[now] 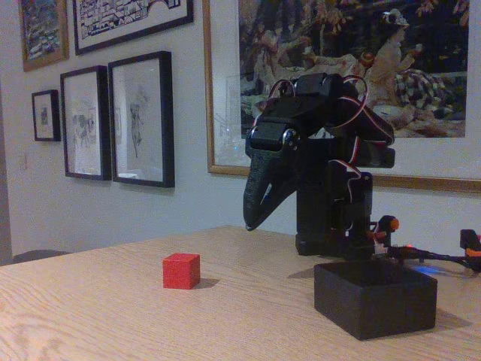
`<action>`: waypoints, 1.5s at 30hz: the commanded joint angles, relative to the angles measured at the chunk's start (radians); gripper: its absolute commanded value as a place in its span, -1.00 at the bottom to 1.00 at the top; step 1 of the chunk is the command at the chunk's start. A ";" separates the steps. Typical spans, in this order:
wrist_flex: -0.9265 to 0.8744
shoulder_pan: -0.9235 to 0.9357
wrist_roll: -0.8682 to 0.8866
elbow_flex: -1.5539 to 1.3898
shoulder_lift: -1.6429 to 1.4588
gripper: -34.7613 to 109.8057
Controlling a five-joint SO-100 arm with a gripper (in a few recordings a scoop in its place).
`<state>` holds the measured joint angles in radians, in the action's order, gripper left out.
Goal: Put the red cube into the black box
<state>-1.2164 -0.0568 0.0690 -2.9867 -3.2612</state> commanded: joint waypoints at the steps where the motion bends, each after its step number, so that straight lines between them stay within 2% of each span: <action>1: -0.006 0.018 0.021 -0.005 -0.018 -1.00; 13: -0.006 0.018 0.018 -0.005 -0.018 -0.97; 18: -0.005 -0.009 -0.006 -0.005 -0.018 -0.84; 36: -0.005 0.014 -0.015 -0.005 -0.018 -0.86; 40: -0.005 0.008 -0.023 -0.005 -0.018 -0.81; 45: 0.046 -0.051 0.064 -0.014 -0.018 -0.66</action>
<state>-1.1904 -0.0690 0.0859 -2.9867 -3.2612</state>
